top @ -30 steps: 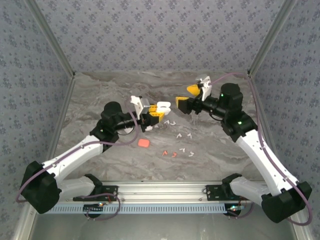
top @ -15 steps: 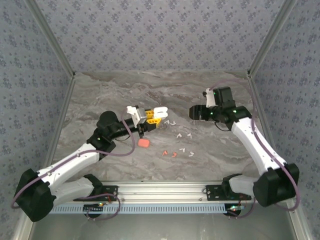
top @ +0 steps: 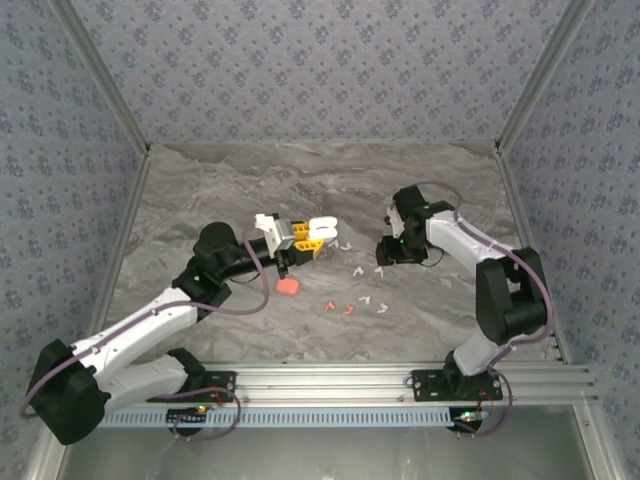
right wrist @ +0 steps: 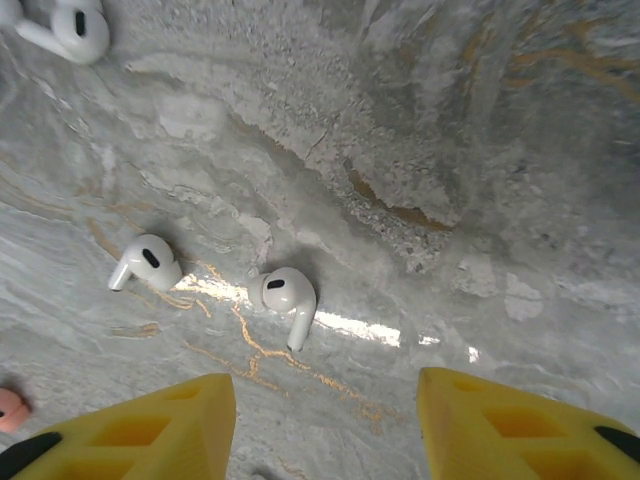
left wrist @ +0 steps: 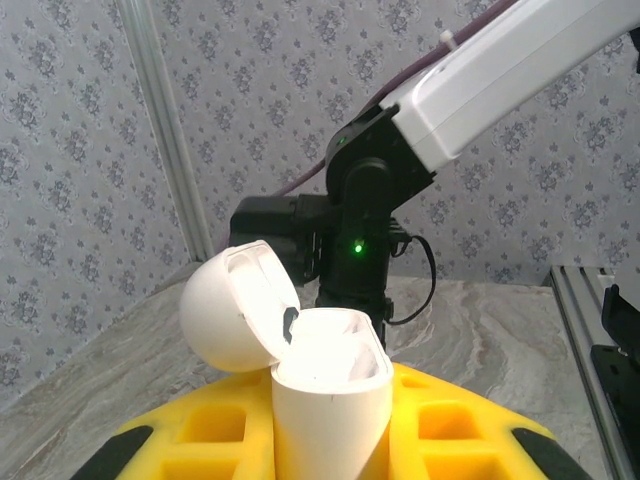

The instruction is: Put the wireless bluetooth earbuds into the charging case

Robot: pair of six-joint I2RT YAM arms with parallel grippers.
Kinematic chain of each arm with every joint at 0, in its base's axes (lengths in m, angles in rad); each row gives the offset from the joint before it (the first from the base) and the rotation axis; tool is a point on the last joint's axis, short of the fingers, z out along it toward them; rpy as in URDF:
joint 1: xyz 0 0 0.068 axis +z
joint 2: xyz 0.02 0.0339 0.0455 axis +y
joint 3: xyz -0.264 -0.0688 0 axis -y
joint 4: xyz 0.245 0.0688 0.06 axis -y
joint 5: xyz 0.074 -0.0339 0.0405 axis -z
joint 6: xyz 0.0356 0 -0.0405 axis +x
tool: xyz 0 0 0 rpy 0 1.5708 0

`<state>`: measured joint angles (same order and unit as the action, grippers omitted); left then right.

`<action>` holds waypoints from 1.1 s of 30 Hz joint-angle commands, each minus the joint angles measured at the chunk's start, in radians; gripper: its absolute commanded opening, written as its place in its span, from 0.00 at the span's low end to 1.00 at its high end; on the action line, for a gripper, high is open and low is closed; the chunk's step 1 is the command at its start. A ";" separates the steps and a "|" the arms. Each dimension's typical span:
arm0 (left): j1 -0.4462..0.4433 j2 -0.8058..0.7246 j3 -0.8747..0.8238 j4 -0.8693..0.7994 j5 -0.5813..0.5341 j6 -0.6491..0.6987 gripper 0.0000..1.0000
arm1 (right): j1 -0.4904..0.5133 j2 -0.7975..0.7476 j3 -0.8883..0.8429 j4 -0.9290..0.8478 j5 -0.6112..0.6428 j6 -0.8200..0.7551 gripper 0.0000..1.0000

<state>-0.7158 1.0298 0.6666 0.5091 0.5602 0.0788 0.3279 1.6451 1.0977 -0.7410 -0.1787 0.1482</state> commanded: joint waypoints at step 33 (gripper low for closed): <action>-0.008 -0.032 0.076 -0.103 -0.009 0.019 0.00 | 0.050 0.216 0.085 0.005 -0.041 -0.038 0.32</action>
<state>-0.7158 1.0260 0.6933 0.4122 0.5587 0.0864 0.3702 1.8404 1.1629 -0.7277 -0.2131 0.1211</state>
